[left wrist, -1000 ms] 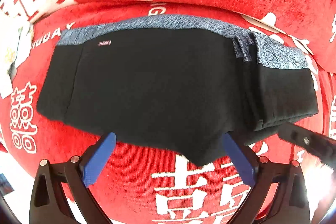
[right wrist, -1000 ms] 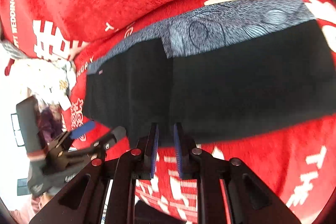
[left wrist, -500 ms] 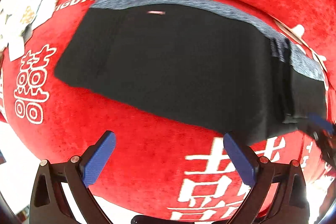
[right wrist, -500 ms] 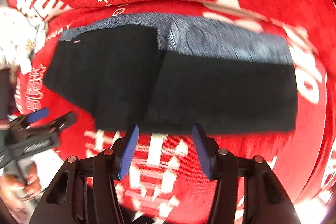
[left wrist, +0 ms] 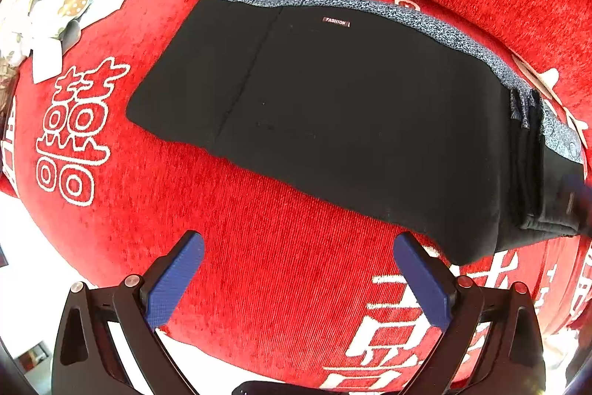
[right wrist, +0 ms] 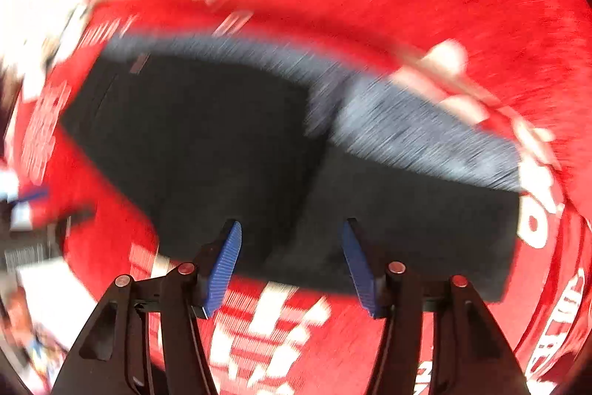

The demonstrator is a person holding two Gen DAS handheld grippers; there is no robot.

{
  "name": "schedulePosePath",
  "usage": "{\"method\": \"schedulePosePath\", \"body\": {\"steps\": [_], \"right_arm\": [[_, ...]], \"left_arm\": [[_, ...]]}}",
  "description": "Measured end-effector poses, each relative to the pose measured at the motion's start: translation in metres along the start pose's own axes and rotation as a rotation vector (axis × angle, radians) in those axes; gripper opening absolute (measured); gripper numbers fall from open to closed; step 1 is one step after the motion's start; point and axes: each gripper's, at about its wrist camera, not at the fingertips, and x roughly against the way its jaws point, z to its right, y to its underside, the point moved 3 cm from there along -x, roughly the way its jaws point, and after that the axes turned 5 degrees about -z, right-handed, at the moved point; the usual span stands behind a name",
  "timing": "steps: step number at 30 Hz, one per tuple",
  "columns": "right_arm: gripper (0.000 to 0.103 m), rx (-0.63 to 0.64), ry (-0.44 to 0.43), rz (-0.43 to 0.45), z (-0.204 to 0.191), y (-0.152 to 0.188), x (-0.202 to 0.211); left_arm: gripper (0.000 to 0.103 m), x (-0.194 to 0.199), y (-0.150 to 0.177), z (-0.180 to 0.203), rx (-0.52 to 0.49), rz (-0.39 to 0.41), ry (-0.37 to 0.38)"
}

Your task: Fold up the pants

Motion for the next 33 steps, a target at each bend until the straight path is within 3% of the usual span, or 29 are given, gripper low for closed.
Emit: {"method": "schedulePosePath", "body": {"steps": [2, 4, 5, 8, 11, 13, 17, 21, 28, 33], "right_arm": [[0.055, -0.082, -0.02, -0.011, 0.015, -0.021, -0.005], [0.034, -0.129, -0.021, -0.082, 0.025, -0.036, -0.025], [0.01, -0.144, -0.004, -0.121, 0.028, -0.039, -0.037], [0.008, -0.217, -0.029, -0.115, 0.033, -0.039, -0.037], [0.007, -0.167, -0.095, -0.104, 0.02, -0.032, -0.031], [0.007, -0.104, -0.243, -0.136, -0.002, -0.027, -0.026], [0.012, 0.054, -0.138, -0.089, -0.033, -0.02, 0.005], [0.055, 0.089, -0.115, -0.088, -0.033, -0.009, 0.019], [0.056, 0.022, -0.054, -0.134, 0.001, 0.01, 0.001], [0.057, -0.05, -0.057, -0.167, 0.011, 0.022, -0.016]], "left_arm": [[0.103, -0.001, 0.001, 0.001, -0.003, -0.001, 0.002], [0.103, -0.002, -0.004, 0.005, -0.004, 0.001, 0.006], [0.103, -0.002, -0.004, 0.006, -0.002, 0.003, 0.008], [0.103, -0.002, -0.004, 0.004, 0.005, 0.01, 0.023], [0.103, -0.002, -0.009, 0.0, 0.003, -0.007, 0.016], [0.103, -0.003, -0.009, -0.003, 0.014, -0.01, 0.021], [0.103, 0.001, -0.014, -0.01, 0.025, -0.002, 0.026], [0.103, 0.002, -0.019, -0.016, 0.026, -0.002, 0.025], [0.103, 0.003, -0.02, -0.017, 0.043, -0.013, 0.056], [0.103, 0.004, -0.022, -0.022, 0.063, -0.024, 0.076]]}}
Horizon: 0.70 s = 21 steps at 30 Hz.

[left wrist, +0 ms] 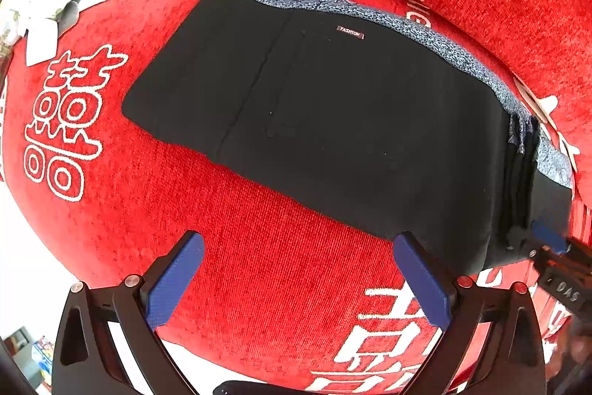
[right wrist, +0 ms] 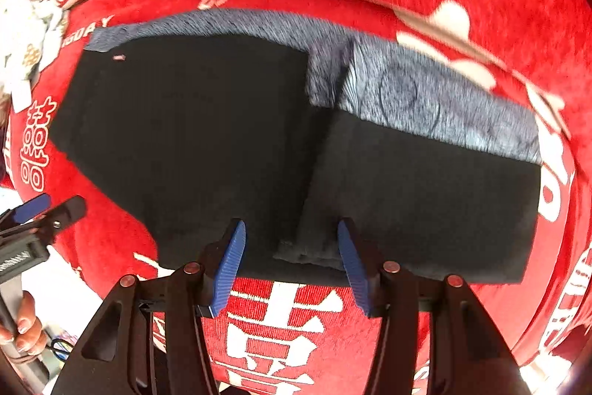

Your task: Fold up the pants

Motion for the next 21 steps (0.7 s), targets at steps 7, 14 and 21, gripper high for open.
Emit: {"method": "schedulePosePath", "body": {"steps": [7, 14, 21], "right_arm": [[0.065, 0.023, 0.02, 0.013, -0.002, 0.014, 0.0], [0.067, 0.029, 0.032, 0.033, -0.014, 0.008, -0.005], [0.067, 0.08, 0.075, 0.083, -0.034, 0.006, -0.005]], "left_arm": [[0.103, -0.001, -0.012, -0.025, 0.04, 0.006, 0.02], [0.103, -0.012, -0.02, -0.051, 0.101, -0.018, 0.074], [0.103, -0.012, -0.033, -0.077, 0.17, 0.007, 0.226]]}}
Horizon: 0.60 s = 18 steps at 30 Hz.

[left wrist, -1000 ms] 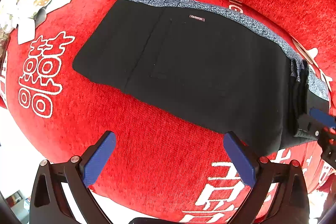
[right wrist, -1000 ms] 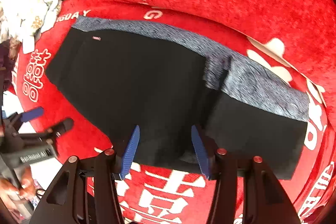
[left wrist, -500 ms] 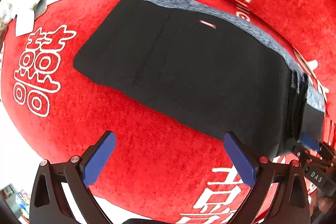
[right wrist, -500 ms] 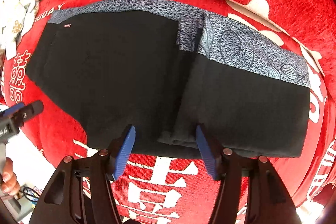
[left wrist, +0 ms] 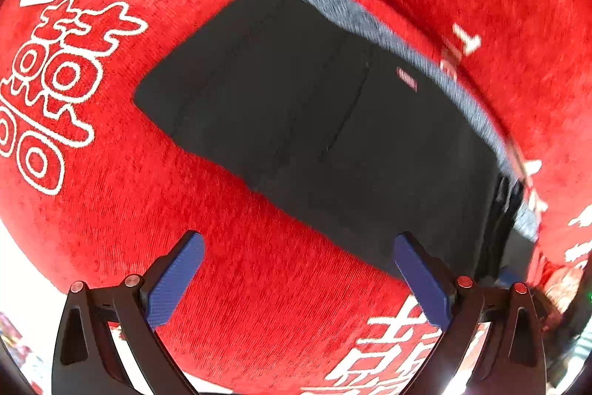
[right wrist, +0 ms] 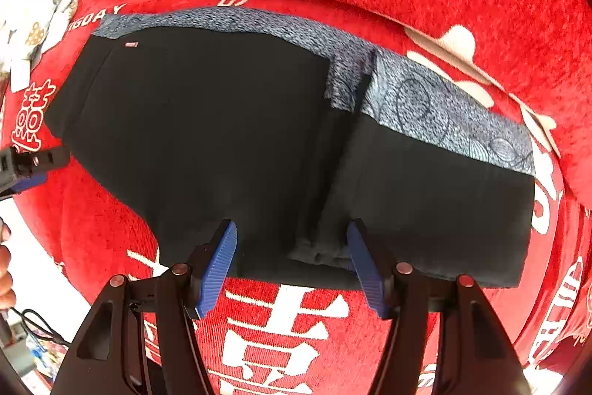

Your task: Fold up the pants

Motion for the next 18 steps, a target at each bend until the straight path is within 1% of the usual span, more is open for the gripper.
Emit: {"method": "schedulePosePath", "body": {"steps": [2, 5, 6, 8, 9, 11, 14, 16, 18], "right_arm": [[0.067, 0.009, -0.009, 0.006, -0.002, -0.001, 0.0], [0.067, 0.036, -0.023, 0.04, -0.008, -0.002, 0.002], [0.067, 0.045, -0.036, 0.049, -0.01, -0.003, 0.002], [0.067, 0.067, -0.081, 0.03, -0.017, -0.004, -0.004], [0.067, 0.068, -0.109, 0.007, -0.02, -0.004, -0.011], [0.067, 0.046, -0.137, -0.021, -0.023, -0.004, -0.023], [0.066, 0.015, -0.158, -0.019, -0.022, -0.003, -0.028], [0.066, 0.026, -0.156, -0.019, -0.023, -0.003, -0.029], [0.066, 0.043, -0.151, -0.017, -0.025, -0.002, -0.03]], "left_arm": [[0.103, 0.004, -0.007, -0.011, 0.029, 0.021, 0.034], [0.103, 0.008, -0.019, -0.032, 0.076, 0.044, 0.074], [0.103, 0.008, -0.021, -0.039, 0.087, 0.05, 0.088], [0.103, 0.007, -0.017, -0.044, 0.109, 0.053, 0.126], [0.103, 0.002, -0.019, -0.048, 0.121, 0.047, 0.159], [0.103, -0.006, -0.02, -0.054, 0.144, 0.033, 0.237], [0.103, -0.016, -0.024, -0.053, 0.161, 0.032, 0.337], [0.103, -0.018, -0.028, -0.052, 0.164, 0.046, 0.377], [0.103, -0.021, -0.031, -0.054, 0.163, 0.055, 0.391]]}}
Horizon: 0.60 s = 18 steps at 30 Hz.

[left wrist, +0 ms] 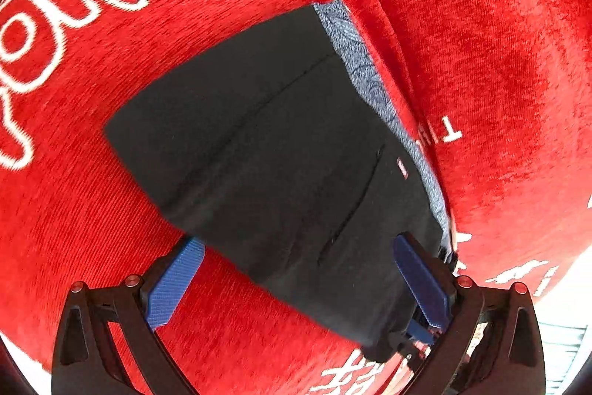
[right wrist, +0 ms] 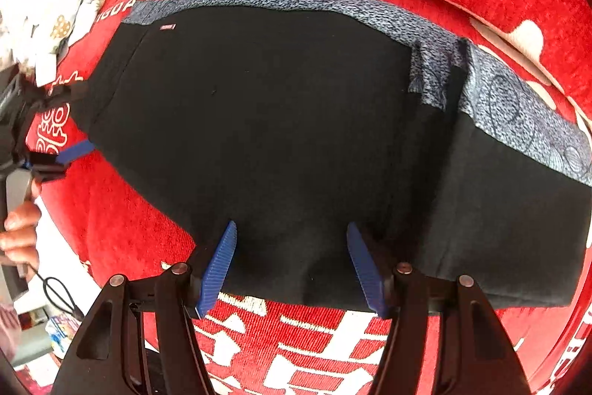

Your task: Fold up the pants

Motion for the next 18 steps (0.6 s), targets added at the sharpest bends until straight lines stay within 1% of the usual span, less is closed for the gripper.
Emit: {"method": "schedulePosePath", "body": {"steps": [3, 5, 8, 9, 10, 12, 13, 15, 17, 18], "right_arm": [[0.067, 0.012, 0.002, 0.005, 0.001, -0.001, -0.001], [0.067, 0.011, 0.005, 0.007, -0.006, -0.007, -0.006], [0.067, 0.005, 0.008, 0.008, -0.006, -0.006, -0.007], [0.067, 0.004, 0.008, 0.007, -0.006, -0.006, -0.007], [0.067, 0.004, 0.008, 0.003, -0.006, -0.006, -0.007], [0.067, 0.002, 0.004, 0.001, -0.005, -0.007, -0.007], [0.067, 0.001, 0.0, 0.001, -0.005, -0.007, -0.007], [0.067, 0.004, 0.001, 0.003, -0.005, -0.007, -0.007], [0.068, 0.01, 0.002, 0.006, -0.005, -0.007, -0.007], [0.068, 0.01, 0.003, 0.005, -0.005, -0.008, -0.007]], "left_arm": [[0.103, -0.007, -0.003, -0.002, 0.0, -0.004, -0.005], [0.103, -0.011, -0.004, -0.002, -0.007, -0.008, -0.017], [0.102, -0.013, -0.008, 0.004, -0.043, -0.002, -0.073], [0.1, -0.011, -0.007, 0.008, -0.051, 0.003, -0.092], [0.099, -0.005, -0.005, 0.015, -0.068, 0.024, -0.104], [0.099, 0.007, 0.001, 0.032, -0.118, 0.057, -0.078], [0.099, 0.012, 0.003, 0.04, -0.147, 0.076, -0.076], [0.1, 0.016, 0.005, 0.049, -0.197, 0.09, -0.095], [0.099, 0.006, 0.0, 0.043, -0.183, 0.072, -0.132], [0.094, -0.002, -0.004, 0.036, -0.155, 0.054, -0.161]]}}
